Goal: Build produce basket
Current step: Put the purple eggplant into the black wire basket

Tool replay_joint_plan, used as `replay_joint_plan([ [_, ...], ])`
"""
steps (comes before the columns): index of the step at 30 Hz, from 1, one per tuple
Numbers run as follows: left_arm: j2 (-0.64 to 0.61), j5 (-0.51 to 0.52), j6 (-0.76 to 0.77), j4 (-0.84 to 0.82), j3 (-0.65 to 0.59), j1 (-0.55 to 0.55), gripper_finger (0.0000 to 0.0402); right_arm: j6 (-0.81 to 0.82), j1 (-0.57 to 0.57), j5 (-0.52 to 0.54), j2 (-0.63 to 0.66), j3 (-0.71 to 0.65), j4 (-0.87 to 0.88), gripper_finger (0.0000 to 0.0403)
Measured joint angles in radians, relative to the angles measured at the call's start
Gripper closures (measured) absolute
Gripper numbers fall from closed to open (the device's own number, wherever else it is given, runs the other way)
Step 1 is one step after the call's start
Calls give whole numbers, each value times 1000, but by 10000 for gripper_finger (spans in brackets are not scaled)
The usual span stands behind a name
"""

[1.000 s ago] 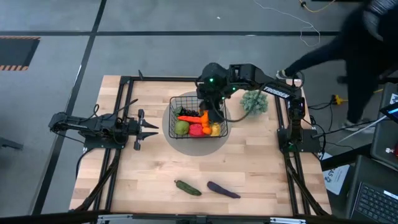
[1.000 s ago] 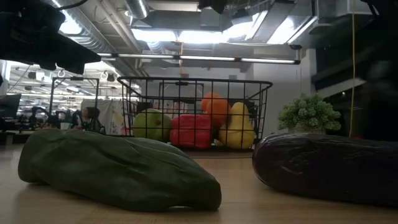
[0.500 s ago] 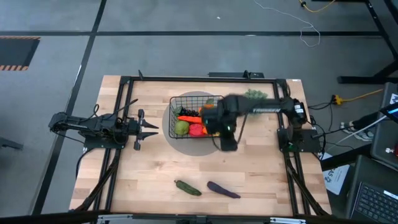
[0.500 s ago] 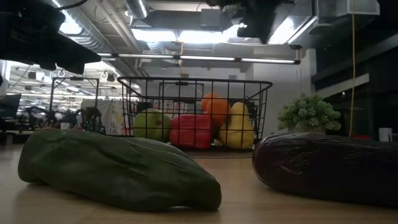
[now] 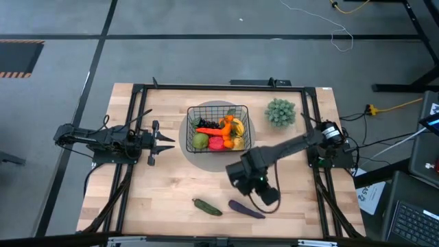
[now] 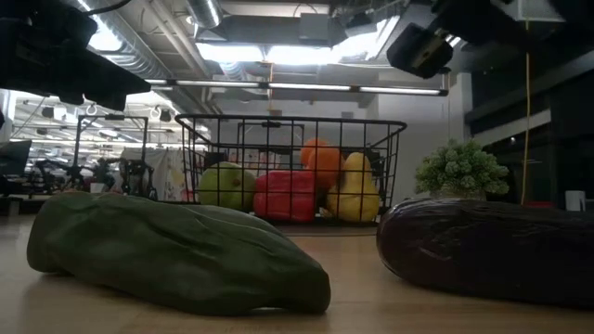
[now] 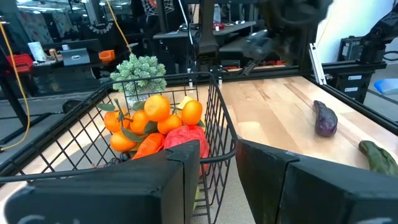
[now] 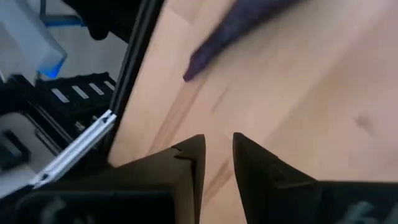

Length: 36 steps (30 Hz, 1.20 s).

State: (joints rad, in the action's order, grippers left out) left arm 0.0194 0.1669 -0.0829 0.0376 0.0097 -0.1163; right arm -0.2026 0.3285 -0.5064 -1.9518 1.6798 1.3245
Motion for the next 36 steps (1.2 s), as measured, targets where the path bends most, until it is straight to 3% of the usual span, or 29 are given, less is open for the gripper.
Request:
replay_joint_plan([
  [6,0,0,0,0,0,0,308,-96,65,-26,1,-82,-177,331],
  [12,0,0,0,0,0,0,308,-306,76,-131,1,-161,-417,331],
  [18,0,0,0,0,0,0,308,-431,56,-418,2,-238,-710,331],
  [24,0,0,25,0,0,0,308,-427,29,-438,1,-322,-841,331],
  [32,0,0,52,0,0,0,308,-423,-32,-443,2,-374,-868,331],
  [36,0,0,55,0,0,0,308,-422,-28,-534,-6,-423,-887,331],
])
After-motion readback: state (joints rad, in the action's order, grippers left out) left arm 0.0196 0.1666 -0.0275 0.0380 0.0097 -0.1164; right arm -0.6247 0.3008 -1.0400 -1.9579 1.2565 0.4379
